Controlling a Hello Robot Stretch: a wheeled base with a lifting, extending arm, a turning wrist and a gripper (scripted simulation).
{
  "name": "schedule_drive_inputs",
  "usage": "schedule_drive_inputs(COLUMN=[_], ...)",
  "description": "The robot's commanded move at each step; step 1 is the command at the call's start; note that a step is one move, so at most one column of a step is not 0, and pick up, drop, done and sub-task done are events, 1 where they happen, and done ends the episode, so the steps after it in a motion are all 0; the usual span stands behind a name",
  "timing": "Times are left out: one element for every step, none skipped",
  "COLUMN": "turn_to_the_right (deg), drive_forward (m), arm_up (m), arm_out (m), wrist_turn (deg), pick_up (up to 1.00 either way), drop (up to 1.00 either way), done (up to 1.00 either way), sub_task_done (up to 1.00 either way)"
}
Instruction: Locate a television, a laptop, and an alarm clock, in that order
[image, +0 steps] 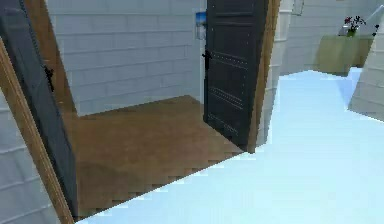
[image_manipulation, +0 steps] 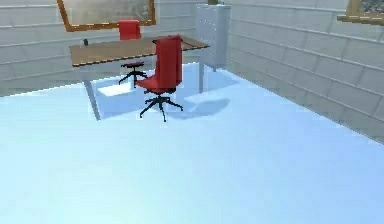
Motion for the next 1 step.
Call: schedule_drive_inputs(turn_to_the_right=[-18.0], drive_forward=[0.0], arm_up=[0.0], arm_out=[0.0], wrist_turn=[0.0], pick_up=[0.0], drop=[0.0], done=[0.0], sub_task_done=[0.0])
